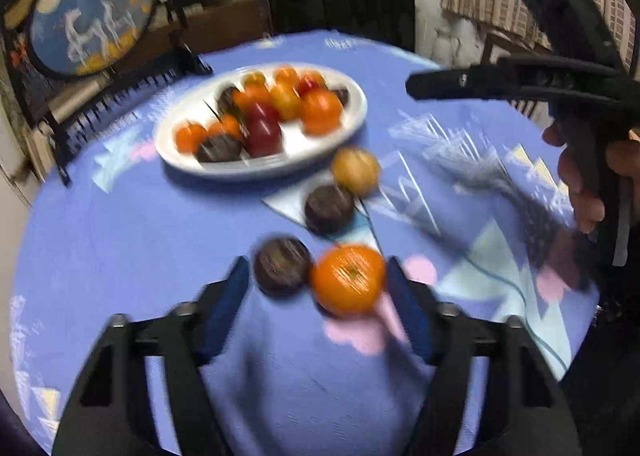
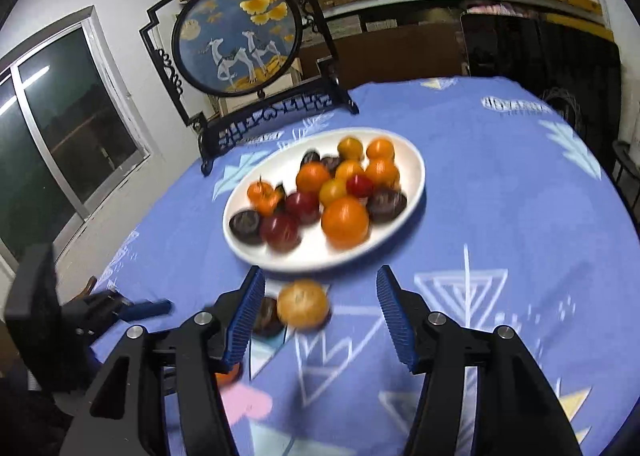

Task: Organize fruits
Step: 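Carry a mandarin to the plate with the left tool while the right tool carries the pale yellow fruit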

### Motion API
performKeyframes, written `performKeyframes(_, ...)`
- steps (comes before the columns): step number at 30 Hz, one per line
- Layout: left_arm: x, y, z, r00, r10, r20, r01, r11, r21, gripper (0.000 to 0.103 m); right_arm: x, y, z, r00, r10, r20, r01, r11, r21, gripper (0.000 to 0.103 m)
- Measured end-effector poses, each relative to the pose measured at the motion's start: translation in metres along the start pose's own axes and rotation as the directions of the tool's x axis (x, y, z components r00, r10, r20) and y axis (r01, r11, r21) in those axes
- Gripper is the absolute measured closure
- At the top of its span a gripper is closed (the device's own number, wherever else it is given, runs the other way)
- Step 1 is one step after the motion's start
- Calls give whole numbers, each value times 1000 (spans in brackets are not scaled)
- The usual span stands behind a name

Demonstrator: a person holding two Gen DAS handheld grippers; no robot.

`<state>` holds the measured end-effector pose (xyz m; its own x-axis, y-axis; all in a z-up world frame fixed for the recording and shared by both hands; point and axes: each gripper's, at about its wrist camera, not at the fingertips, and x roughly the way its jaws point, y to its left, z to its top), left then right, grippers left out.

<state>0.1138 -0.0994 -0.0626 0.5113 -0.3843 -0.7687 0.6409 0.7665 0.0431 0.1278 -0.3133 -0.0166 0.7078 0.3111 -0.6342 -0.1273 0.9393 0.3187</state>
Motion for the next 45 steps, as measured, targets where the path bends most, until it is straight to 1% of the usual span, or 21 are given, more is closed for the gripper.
performKeyframes(2, 3, -5, -3, 1000, -22, 0, 22, 1000, -12, 45, -2, 0, -7, 1000, -11, -5, 11, 1000, -2, 44)
performKeyframes(4, 8, -13, -1, 1000, -15, 3, 15, 1000, -1, 45, -5, 1, -12, 1000, -12, -7, 12, 1000, -3, 44)
performKeyframes(7, 22, -28, 1, 999, -19, -35, 19, 999, 25, 45, -8, 1, -18, 1000, -21, -11, 21, 1000, -4, 44)
performKeyframes(9, 31, -36, 1, 998, 16, -54, -13, 998, 54, 45, -7, -1, -19, 999, -28, -19, 28, 1000, -2, 44)
performKeyframes(10, 33, -34, 2, 998, 17, -62, -14, 999, 48, 58, -5, -1, -19, 999, -31, -25, 31, 1000, -1, 44)
performKeyframes(12, 28, -22, 3, 998, -33, -46, 32, 999, -13, 60, 1, -1, -19, 998, -35, -45, 35, 999, -4, 44)
performKeyframes(14, 20, -12, 2, 999, -33, -13, 32, 998, -62, 60, 14, 2, -19, 996, -40, -81, 38, 999, -23, 44)
performKeyframes(16, 3, 0, 0, 998, -55, 42, 59, 992, -110, 60, 28, 7, -18, 993, -38, -114, 34, 999, -39, 44)
performKeyframes(19, -16, 8, -4, 994, -64, 87, 75, 988, -132, 60, 49, 15, -14, 989, -28, -145, 20, 998, -51, 44)
performKeyframes(21, -21, 10, -7, 994, -63, 91, 75, 987, -139, 60, 66, 21, -11, 985, -23, -169, 12, 998, -63, 44)
performKeyframes(23, -23, 11, -9, 994, -60, 86, 72, 987, -143, 60, 79, 22, -11, 981, -33, -191, 22, 998, -63, 44)
performKeyframes(24, -24, 12, -11, 995, -58, 85, 70, 987, -147, 60, 85, 21, -12, 978, -24, -207, 14, 999, -48, 50)
performKeyframes(26, -25, 15, -14, 995, -57, 84, 70, 985, -157, 60, 85, 16, -13, 978, 19, -208, -20, 1000, -4, 62)
performKeyframes(29, -28, 21, -15, 994, -54, 91, 69, 983, -170, 60, 76, 15, -18, 979, 29, -202, -30, 1000, -2, 63)
performKeyframes(32, -37, 25, -11, 992, -52, 119, 72, 982, -172, 60, 54, 15, -16, 984, 63, -166, -63, 998, 7, 63)
performKeyframes(36, -44, 35, 9, 988, -41, 149, 67, 983, -170, 60, 23, 16, 3, 991, 97, -97, -98, 995, -7, 63)
performKeyframes(39, -37, 50, 41, 986, -51, 158, 78, 983, -169, 60, 15, 11, 32, 993, 103, -60, -103, 995, 4, 63)
performKeyframes(42, -21, 64, 78, 985, -38, 166, 66, 984, -164, 60, 27, 3, 64, 993, 107, -40, -105, 994, 27, 63)
performKeyframes(45, 4, 80, 112, 987, -20, 160, 49, 982, -183, 60, 53, -2, 95, 995, 90, -34, -88, 995, 51, 63)
